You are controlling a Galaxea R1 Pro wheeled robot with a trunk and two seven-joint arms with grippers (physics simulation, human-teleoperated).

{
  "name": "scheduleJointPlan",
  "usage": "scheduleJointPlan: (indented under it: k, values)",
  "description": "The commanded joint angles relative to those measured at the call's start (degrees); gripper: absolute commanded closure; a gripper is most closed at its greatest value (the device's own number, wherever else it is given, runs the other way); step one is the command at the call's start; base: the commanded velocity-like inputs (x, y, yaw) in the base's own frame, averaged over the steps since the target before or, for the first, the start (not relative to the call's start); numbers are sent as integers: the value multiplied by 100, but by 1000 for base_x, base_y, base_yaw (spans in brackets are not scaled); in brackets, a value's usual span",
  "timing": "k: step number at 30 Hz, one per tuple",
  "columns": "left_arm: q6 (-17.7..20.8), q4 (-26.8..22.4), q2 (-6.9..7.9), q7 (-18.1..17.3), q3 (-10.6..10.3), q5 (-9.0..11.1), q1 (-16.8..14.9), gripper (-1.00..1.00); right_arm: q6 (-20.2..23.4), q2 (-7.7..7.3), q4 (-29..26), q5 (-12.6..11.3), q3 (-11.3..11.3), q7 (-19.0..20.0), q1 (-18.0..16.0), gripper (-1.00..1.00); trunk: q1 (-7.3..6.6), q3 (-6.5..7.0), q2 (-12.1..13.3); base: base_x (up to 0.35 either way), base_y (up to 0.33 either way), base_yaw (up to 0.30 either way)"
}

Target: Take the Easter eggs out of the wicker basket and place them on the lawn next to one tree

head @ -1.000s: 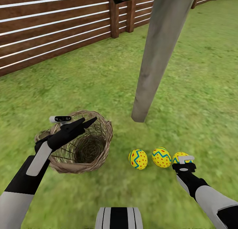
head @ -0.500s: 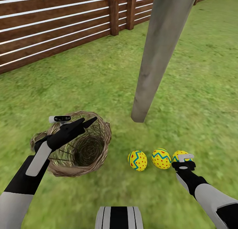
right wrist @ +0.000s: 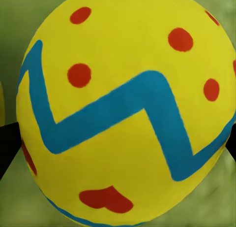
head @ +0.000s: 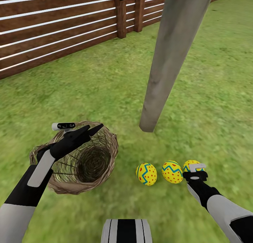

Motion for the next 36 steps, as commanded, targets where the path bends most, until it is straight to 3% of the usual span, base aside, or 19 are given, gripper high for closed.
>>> scheduleJointPlan:
  k: [1, 28, 33, 36]
  values:
    - [41, 1, 7, 5, -11, 45, -3, -100, 35, -5, -15, -57, 46, -13, 0, 100, -1, -3, -1, 0, 0, 0]
    - [41, 1, 2, 5, -11, 45, -3, -100, 55, -18, -69, -82, 38, -209, 0, 100, -1, -69, -1, 0, 0, 20]
    - [41, 1, 2, 5, -11, 45, -3, -100, 705, -22, 15, -111, 38, -165, -148, 100, -1, -69, -1, 0, 0, 0]
    - [41, 1, 2, 5, -11, 45, -3, -100, 767, -22, 36, -123, 38, -185, -185, 100, -1, -69, -1, 0, 0, 0]
